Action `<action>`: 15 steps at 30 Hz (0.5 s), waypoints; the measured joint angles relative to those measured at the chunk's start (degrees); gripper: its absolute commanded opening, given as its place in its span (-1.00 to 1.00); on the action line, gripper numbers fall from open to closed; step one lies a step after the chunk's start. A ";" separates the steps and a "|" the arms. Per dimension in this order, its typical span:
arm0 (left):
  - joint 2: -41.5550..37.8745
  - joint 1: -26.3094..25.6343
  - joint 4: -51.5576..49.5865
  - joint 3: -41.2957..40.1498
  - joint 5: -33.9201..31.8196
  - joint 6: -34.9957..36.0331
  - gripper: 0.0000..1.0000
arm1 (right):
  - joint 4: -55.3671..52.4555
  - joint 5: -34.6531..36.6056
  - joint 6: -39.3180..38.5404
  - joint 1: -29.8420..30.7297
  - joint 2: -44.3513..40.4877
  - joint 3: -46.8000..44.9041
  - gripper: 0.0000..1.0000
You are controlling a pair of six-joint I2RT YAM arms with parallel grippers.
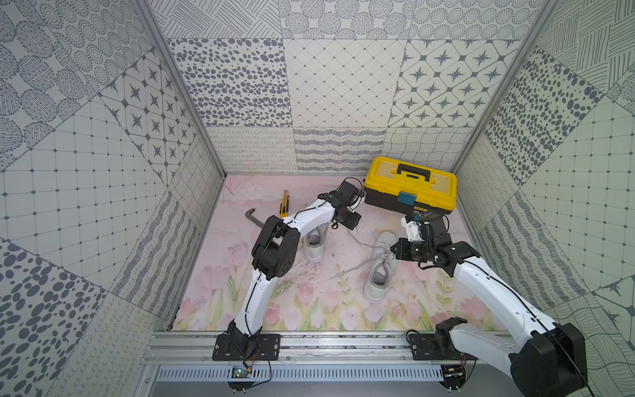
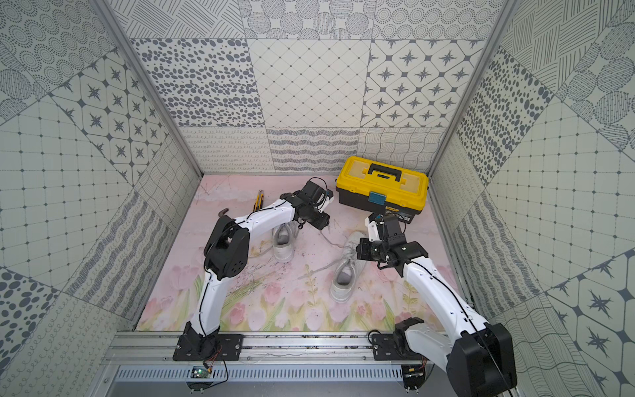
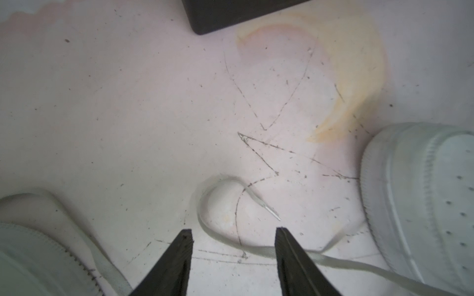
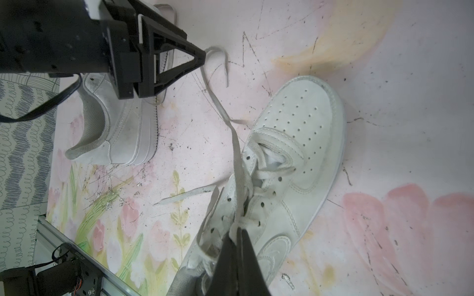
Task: Tie the shoes
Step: Wrap the shoelace around the shoelace.
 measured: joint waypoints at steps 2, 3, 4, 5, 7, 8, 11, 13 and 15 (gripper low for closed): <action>2.64 0.02 -1.44 2.47 -1.05 -0.02 0.07 | 0.00 0.00 0.00 0.00 0.00 0.00 -1.00; 3.58 0.02 -2.01 3.23 -1.33 -0.09 0.05 | -0.02 0.00 0.00 0.00 0.00 0.00 -1.00; 4.55 0.02 -2.58 4.00 -1.70 -0.15 0.04 | -0.02 0.00 0.00 0.00 0.00 0.00 -1.00; 5.35 0.02 -3.13 4.59 -2.12 -0.22 0.02 | -0.02 -0.02 0.00 0.00 0.00 0.00 -1.00; 6.71 0.02 -4.04 5.42 -3.13 -0.22 -0.05 | -0.02 -0.02 0.00 0.00 0.00 0.00 -1.00; 7.06 0.02 -4.04 5.84 -3.45 -0.50 -0.13 | -0.02 -0.02 0.00 0.00 0.00 0.00 -1.00; 7.76 0.02 -3.98 6.67 -4.74 -0.81 -0.46 | -0.04 -0.02 0.00 0.00 0.00 0.00 -1.00; 7.93 0.02 -3.63 6.80 -5.46 -0.90 -0.77 | -0.07 0.00 0.00 0.00 0.00 0.00 -1.00; 7.87 0.15 -3.10 6.64 -5.81 -1.25 -1.00 | -0.09 0.00 0.02 0.00 0.00 0.00 -1.00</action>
